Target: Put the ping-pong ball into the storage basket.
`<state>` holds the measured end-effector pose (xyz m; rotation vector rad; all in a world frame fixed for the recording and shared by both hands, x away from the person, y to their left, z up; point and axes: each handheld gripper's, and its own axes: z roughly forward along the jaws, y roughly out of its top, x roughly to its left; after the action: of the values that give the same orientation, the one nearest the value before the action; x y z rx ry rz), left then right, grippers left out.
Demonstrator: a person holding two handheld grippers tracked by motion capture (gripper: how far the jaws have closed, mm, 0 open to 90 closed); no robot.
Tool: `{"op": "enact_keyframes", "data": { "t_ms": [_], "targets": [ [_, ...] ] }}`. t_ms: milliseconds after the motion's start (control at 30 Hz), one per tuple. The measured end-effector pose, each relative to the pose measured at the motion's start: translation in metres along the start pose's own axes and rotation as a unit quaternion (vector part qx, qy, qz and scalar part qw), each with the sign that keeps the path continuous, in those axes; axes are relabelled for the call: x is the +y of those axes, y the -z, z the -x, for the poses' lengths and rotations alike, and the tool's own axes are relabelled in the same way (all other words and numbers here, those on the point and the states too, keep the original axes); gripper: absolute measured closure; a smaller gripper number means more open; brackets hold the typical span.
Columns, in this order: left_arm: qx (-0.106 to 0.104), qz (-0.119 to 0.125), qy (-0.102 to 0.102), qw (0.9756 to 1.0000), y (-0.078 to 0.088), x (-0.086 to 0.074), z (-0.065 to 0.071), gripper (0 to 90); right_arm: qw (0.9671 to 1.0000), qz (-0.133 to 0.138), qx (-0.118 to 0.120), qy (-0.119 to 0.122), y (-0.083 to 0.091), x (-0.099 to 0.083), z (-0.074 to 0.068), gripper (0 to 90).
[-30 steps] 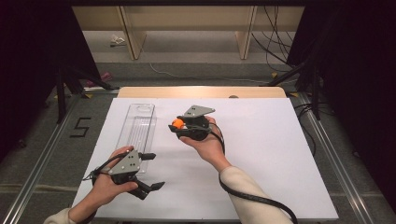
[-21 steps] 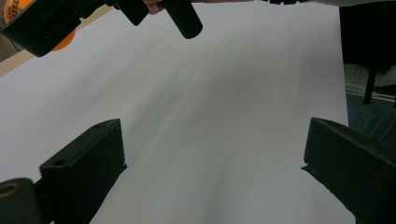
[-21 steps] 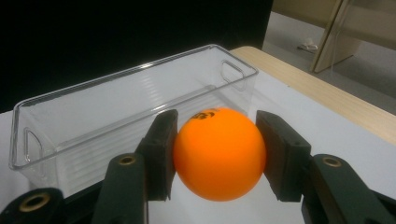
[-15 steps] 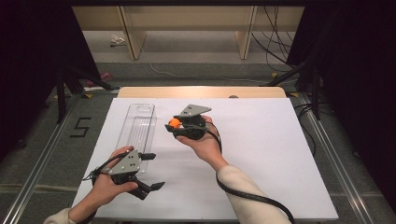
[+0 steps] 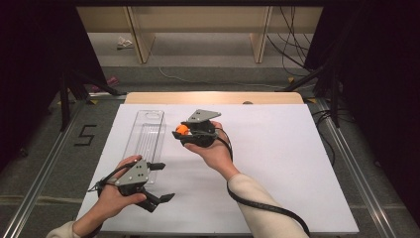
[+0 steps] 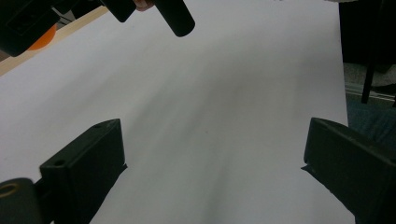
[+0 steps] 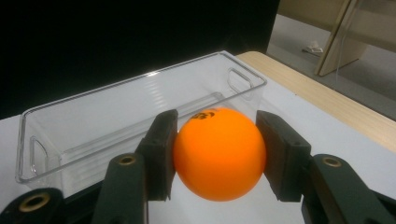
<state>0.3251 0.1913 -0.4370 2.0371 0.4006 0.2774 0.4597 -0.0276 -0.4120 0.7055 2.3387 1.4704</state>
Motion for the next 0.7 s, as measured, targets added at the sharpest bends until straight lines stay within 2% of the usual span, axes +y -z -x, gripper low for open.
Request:
{"op": "enact_keyframes", "data": {
  "t_ms": [700],
  "targets": [
    [0.000,0.000,0.000,1.0000,0.0001,0.0000,0.0001,4.8,0.9999,-0.001,0.009,0.005,-0.0089,0.0063,-0.0061,51.6]
  ]
}}
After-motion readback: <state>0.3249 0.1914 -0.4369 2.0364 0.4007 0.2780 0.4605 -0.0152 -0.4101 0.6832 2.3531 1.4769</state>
